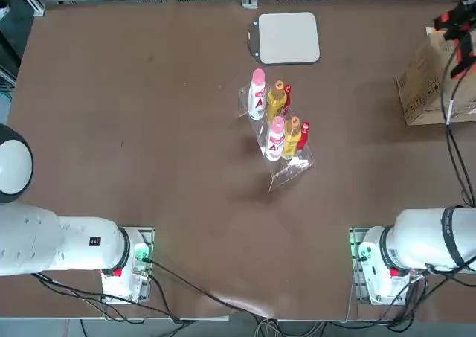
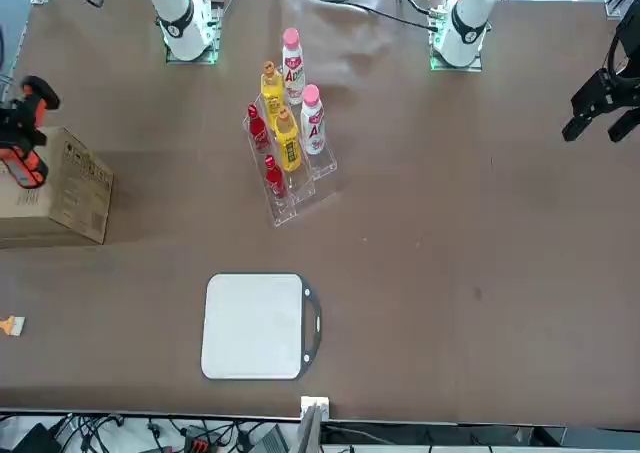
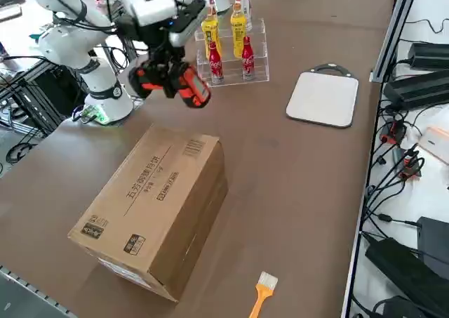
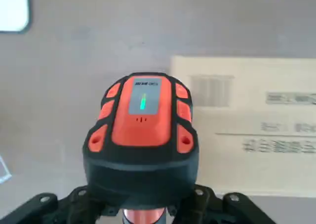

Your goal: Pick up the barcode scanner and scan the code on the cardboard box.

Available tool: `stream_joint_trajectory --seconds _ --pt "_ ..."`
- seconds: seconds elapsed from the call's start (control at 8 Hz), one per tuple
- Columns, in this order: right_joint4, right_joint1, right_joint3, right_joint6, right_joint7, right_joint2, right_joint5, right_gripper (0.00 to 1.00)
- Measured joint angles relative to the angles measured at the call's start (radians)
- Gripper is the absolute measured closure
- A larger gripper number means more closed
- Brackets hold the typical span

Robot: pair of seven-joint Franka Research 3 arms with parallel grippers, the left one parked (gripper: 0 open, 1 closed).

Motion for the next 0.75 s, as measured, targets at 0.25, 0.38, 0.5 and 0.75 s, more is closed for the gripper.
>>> stream_joint_trajectory --seconds 0.25,0.38,0.5,0.75 --pt "-0.001 -0.058 -0.002 0.073 -0.107 0.068 0.0 0.57" --pt "0.0 -0.059 0.0 0.123 -0.118 0.113 0.0 0.57" --pt "0.006 -0.057 0.007 0.162 -0.119 0.155 0.0 0.57" --pt "0.06 -0.052 0.021 0.159 -0.119 0.202 0.0 0.57"
